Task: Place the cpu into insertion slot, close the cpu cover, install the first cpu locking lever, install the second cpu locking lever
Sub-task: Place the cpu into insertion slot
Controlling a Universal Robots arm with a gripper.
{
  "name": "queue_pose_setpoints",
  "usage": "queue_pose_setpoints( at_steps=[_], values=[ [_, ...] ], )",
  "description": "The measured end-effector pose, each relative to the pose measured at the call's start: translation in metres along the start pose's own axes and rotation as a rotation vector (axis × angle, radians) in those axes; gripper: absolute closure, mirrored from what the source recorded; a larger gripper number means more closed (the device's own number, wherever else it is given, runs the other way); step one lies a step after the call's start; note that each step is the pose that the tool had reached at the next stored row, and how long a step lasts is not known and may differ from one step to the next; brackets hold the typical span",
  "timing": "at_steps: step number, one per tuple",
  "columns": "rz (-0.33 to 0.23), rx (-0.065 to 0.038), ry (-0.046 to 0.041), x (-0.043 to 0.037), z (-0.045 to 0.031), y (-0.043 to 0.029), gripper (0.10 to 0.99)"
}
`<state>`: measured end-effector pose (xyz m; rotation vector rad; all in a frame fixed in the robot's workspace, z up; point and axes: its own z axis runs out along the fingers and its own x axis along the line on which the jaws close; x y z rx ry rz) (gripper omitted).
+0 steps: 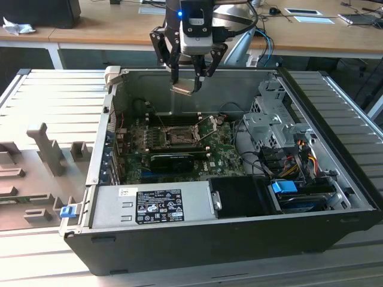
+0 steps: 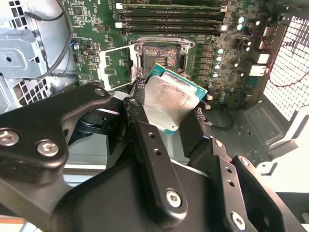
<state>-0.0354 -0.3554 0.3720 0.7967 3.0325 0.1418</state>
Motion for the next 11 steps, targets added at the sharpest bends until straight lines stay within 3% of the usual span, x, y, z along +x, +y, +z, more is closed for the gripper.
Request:
queue_pose_setpoints(
  at_steps=[11],
  values=[
    [0.072,-0.002,-0.0064,0.0,0.0004,0.0,0.557]
  ],
)
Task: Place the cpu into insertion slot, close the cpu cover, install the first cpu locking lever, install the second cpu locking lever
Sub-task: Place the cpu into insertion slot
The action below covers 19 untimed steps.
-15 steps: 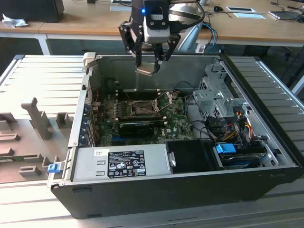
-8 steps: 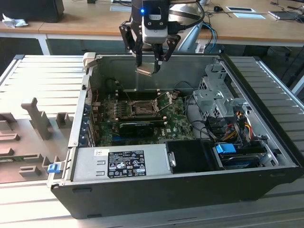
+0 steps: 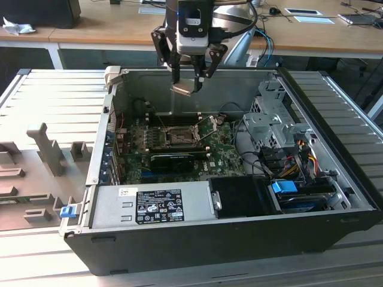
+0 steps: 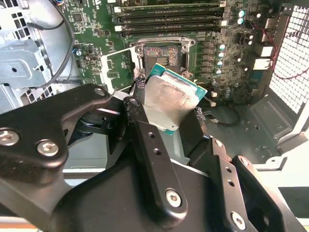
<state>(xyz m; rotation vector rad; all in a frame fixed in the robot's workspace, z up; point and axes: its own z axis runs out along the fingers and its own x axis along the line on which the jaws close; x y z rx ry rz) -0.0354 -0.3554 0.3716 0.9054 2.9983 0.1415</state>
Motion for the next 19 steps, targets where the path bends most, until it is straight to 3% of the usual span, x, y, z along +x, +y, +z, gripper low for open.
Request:
queue_pose_setpoints(
  at_steps=[13,19],
  values=[
    [0.091,-0.002,-0.0081,0.0,0.0004,0.0,0.557],
    [0.159,-0.003,-0.0141,0.0,0.0012,-0.0001,0.557]
  ],
)
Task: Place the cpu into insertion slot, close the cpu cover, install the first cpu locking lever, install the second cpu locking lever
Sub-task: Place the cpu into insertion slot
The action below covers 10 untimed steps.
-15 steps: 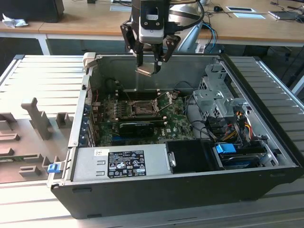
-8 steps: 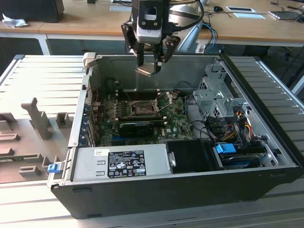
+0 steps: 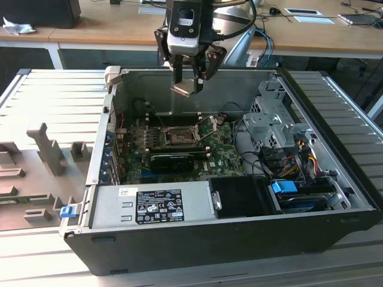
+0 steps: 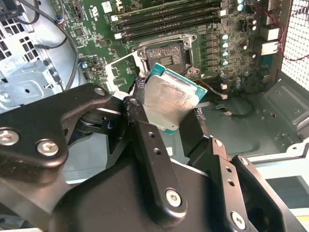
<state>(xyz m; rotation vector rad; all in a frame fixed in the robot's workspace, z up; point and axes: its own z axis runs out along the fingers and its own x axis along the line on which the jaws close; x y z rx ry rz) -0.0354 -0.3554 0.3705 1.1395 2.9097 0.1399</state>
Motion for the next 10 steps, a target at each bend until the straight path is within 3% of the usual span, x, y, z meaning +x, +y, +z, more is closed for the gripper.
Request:
queue_pose_setpoints(
  at_steps=[10],
  values=[
    [0.122,-0.002,-0.0109,0.0,0.0023,-0.0002,0.557]
  ],
)
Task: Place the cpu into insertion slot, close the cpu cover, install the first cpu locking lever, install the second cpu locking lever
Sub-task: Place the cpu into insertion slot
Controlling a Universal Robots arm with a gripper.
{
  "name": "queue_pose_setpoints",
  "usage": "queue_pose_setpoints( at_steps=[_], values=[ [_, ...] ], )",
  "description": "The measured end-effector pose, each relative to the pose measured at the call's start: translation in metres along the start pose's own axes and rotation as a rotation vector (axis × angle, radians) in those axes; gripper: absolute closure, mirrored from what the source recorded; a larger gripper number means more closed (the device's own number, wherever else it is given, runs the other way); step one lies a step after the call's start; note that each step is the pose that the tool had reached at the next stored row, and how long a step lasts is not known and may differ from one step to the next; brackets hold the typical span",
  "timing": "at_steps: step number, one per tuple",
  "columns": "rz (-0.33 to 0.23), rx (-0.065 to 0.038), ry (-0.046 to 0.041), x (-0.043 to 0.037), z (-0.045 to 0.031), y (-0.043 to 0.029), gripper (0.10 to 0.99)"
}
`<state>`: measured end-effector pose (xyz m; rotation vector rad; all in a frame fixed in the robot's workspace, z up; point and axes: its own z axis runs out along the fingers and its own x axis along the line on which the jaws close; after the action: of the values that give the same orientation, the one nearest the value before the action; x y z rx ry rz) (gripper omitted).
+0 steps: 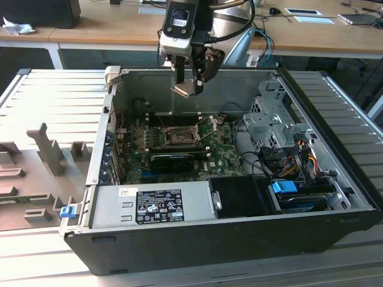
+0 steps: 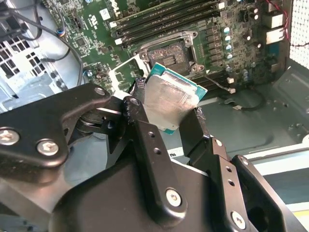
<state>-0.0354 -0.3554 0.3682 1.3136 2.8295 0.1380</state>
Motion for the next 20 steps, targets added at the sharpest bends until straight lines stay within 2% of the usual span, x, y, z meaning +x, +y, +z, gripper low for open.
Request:
queue_pose_setpoints(
  at_steps=[12,17,20],
  values=[
    [0.166,-0.002,-0.0162,-0.0004,0.0039,0.0,0.557],
    [0.257,-0.004,-0.0243,-0.0005,0.0083,-0.0003,0.557],
    [0.358,-0.006,-0.0332,-0.0006,0.0138,-0.0008,0.557]
  ],
)
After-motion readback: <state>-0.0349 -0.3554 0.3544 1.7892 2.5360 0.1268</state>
